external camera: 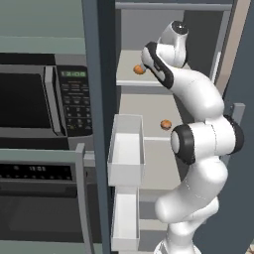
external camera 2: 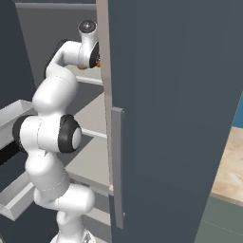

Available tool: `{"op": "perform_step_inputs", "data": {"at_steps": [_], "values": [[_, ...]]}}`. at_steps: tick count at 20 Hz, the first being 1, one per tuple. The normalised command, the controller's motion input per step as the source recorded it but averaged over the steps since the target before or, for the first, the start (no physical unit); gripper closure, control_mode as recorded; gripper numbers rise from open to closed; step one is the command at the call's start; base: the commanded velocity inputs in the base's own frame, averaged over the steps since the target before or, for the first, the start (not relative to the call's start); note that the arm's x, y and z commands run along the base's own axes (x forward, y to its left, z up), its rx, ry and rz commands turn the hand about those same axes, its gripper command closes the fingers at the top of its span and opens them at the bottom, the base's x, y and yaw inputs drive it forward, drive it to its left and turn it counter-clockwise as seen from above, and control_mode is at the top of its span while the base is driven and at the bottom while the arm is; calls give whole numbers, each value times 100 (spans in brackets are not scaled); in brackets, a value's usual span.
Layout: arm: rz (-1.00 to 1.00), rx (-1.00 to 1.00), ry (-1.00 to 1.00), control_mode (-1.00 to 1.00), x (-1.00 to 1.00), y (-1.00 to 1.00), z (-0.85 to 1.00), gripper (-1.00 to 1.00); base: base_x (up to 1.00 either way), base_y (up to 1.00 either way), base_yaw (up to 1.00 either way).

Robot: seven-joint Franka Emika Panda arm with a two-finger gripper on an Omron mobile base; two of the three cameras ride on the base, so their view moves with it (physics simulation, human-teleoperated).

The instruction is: Take the tangerines from the second highest rack and move them to the highest rack where the pear and tangerine are located, to maximize freezer space. Close the freezer door after rearranging.

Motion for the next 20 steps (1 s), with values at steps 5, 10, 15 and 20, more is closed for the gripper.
{"op": "perform_step_inputs", "data": {"at_steps": [5,10,15,20], "values": [[0,0,-28,-100,-4,15,-1,-100,0,0,0],[0,0,-1,-100,-30,16,48,-100,0,0,0],[0,0,4,-100,-37,21,33,-100,0,0,0],[-3,0,0,-100,-76,17,1,-100,0,0,0]]}}
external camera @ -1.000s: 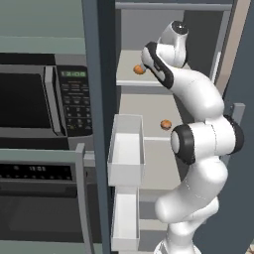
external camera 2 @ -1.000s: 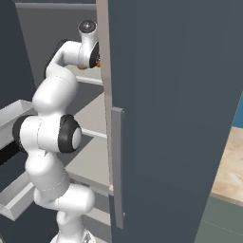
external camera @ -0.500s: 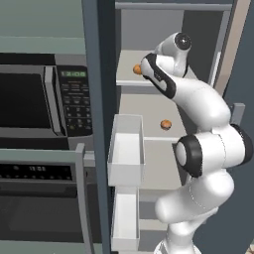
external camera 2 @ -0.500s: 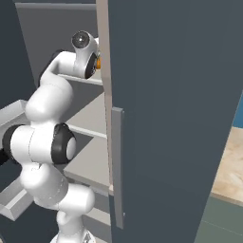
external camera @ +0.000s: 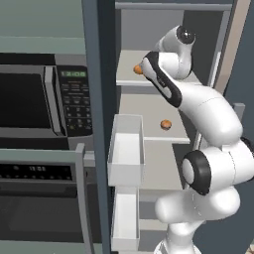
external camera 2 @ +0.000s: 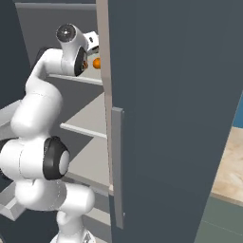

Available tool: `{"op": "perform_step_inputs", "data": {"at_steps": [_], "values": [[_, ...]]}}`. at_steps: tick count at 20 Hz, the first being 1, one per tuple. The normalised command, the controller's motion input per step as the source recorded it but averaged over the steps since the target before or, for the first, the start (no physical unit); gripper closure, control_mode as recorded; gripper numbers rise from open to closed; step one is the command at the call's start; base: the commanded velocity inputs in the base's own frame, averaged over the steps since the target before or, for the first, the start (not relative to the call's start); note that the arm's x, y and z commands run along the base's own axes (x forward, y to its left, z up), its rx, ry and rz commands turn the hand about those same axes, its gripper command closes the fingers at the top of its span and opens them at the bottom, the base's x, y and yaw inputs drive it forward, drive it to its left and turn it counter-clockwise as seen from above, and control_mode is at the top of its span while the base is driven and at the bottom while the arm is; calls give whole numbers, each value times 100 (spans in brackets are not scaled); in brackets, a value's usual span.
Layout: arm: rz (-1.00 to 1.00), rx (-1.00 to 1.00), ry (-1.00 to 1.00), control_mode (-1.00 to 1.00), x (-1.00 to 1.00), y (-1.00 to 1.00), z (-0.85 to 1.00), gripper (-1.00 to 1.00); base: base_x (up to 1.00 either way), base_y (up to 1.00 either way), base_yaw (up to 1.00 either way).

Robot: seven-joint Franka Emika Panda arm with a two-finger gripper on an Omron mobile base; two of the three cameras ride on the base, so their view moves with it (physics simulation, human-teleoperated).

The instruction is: Take the tangerines from the second highest rack and move them to the highest rack where the pear and tangerine are located, to maximize freezer space. Close the freezer door after rearranging.

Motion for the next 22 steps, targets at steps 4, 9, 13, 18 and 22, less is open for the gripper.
{"op": "perform_step_inputs", "data": {"at_steps": [4,9,13,18,22], "values": [[0,0,-4,-100,-100,9,0,-100,0,0,0],[-1,0,-10,-100,-100,1,-8,-100,0,0,0],[-11,0,-2,-100,-100,-1,-24,-100,0,0,0],[-20,0,2,-100,-73,-10,-45,-100,0,0,0],[-2,0,18,-100,-38,-26,-58,-100,0,0,0]]}}
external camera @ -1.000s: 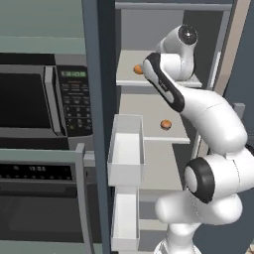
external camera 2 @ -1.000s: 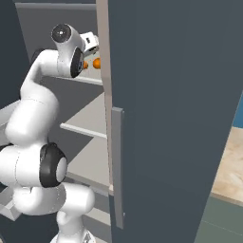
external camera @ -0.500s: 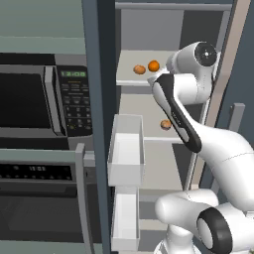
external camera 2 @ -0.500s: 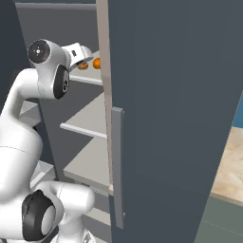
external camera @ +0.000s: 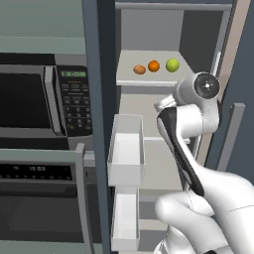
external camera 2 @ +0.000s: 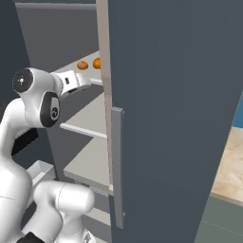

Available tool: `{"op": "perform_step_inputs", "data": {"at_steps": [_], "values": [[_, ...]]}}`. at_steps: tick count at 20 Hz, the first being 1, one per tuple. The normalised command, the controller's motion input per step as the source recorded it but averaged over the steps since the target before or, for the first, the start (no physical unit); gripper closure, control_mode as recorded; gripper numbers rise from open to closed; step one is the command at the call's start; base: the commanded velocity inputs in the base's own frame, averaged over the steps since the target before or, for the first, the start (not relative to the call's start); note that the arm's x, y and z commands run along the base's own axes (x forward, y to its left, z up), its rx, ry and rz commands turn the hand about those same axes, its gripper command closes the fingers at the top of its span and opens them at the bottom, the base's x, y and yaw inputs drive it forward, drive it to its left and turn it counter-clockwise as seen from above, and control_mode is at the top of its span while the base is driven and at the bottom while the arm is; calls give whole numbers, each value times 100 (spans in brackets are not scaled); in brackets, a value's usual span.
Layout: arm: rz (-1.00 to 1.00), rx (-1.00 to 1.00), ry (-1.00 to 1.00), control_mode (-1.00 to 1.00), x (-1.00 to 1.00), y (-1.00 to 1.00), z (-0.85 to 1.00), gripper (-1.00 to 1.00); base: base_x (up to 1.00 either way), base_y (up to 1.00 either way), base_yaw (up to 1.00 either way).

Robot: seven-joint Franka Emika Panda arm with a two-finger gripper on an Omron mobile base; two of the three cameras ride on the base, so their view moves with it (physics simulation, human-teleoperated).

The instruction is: Take the tangerines from the second highest rack and move them to the highest rack where the pear and tangerine are located, to maximize freezer space. Close the freezer door after rearranging.

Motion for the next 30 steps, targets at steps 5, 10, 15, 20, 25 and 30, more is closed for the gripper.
{"op": "perform_step_inputs", "data": {"at_steps": [5,10,15,20,25,30], "values": [[-1,0,31,-100,-7,-28,-55,-100,0,0,0],[-6,-3,34,-100,4,-20,-51,-100,0,0,0],[-14,-10,27,-100,24,-5,-50,-100,0,0,0],[-3,-6,6,-100,38,-4,-49,-100,0,0,0],[0,0,0,-100,48,-10,-43,-100,0,0,0],[0,0,0,-100,48,-12,-43,-100,0,0,0]]}}
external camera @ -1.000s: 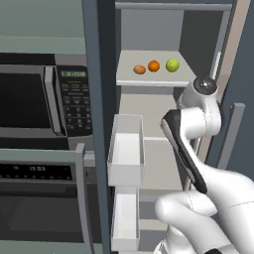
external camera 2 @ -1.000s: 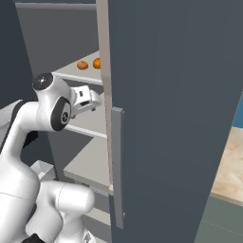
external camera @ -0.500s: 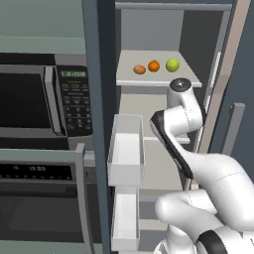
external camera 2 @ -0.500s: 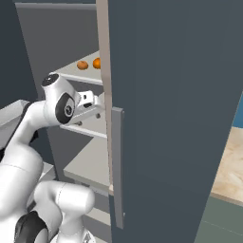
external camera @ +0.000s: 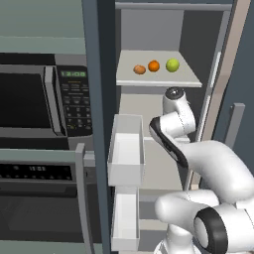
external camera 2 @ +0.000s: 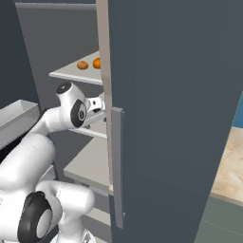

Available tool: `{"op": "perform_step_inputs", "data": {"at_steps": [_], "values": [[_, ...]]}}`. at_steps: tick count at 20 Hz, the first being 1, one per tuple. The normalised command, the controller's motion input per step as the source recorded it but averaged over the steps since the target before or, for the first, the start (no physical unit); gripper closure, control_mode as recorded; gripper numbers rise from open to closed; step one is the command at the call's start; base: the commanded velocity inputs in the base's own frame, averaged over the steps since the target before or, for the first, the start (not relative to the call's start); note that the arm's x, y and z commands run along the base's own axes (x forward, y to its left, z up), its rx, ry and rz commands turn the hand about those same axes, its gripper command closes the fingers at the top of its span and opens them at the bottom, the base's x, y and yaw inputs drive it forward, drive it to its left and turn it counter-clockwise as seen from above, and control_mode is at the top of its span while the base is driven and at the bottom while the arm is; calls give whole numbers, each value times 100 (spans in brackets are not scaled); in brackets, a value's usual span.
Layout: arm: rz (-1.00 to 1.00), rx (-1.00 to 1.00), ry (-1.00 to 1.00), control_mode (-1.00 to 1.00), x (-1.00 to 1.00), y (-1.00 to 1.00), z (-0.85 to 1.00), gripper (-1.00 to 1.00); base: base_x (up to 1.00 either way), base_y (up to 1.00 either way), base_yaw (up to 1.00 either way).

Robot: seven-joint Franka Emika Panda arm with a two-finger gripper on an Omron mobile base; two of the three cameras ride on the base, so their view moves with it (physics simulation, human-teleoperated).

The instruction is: Take the tangerines from the second highest rack and move them to the highest rack where the pear and tangerine are located, to maximize freezer space. Close the freezer door after rearranging.

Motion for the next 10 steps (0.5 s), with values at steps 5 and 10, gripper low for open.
{"op": "perform_step_inputs", "data": {"at_steps": [5,10], "values": [[0,0,0,-100,48,-12,-33,-100,0,0,0],[0,0,0,-100,49,-12,-23,-100,0,0,0]]}}
